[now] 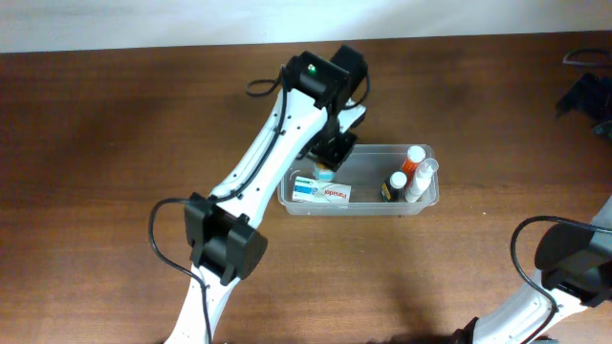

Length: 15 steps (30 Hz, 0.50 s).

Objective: Pack container
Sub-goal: 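Lower the amber jar into the container's left end and release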

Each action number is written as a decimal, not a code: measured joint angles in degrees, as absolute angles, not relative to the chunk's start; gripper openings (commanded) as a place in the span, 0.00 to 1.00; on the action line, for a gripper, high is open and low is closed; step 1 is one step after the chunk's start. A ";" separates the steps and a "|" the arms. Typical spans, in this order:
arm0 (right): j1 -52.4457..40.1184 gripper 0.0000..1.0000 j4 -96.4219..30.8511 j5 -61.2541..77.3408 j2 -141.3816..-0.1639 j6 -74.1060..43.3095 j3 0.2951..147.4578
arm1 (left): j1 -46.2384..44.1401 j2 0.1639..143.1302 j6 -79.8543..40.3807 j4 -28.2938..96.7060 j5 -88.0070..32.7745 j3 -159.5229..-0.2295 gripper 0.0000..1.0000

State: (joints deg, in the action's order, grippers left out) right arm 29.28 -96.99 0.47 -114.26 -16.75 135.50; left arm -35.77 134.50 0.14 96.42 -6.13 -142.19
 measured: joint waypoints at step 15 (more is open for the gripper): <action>29.28 0.98 -96.99 0.49 -114.26 -16.75 135.52 | -35.77 134.52 -0.25 89.06 -5.50 -131.39 0.35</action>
